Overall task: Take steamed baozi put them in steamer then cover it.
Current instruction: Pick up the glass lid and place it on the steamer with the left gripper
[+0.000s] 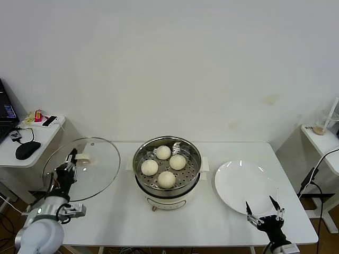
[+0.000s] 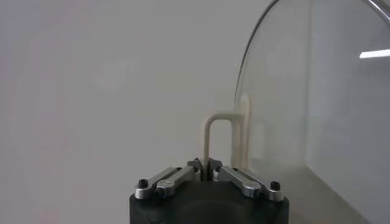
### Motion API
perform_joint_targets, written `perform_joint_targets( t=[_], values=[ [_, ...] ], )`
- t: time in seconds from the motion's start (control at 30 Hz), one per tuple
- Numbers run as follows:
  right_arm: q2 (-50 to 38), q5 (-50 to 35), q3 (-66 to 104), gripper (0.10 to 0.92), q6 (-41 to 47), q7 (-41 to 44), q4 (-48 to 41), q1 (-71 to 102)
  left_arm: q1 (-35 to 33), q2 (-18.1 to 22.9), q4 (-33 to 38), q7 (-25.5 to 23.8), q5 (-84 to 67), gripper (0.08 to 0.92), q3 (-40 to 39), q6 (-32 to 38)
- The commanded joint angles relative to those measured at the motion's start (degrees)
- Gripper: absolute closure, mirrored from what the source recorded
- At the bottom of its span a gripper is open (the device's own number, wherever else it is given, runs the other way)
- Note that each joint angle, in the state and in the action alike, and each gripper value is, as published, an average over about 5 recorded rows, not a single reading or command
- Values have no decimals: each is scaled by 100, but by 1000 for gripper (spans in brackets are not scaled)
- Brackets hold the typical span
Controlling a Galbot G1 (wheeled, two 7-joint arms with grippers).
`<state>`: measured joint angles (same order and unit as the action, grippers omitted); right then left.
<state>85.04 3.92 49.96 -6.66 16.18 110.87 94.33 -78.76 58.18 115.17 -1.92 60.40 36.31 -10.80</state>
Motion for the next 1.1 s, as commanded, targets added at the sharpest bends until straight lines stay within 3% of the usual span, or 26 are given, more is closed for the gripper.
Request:
perform_joint_targets(
  t=[0.03,0.43,0.77,1.1],
  values=[
    [95,457,-184,203,34,-107,-62,-96,1339,-476,318,-466,-479,865,-1852,-1006],
    [234,796,-399,203,14,-141,-349,-295,2465,483,-42,-1357,775,865,-3295,-1954],
    [201,1003,-461,203,-57,-229,-572,-388,2710,1833,-642,-1761,1902,865,-3715,-2100],
    [208,1108,-524,203,-56,-232,-690,-443,2725,2241,-967,-1792,2262,865,-3794,-2077]
  ],
)
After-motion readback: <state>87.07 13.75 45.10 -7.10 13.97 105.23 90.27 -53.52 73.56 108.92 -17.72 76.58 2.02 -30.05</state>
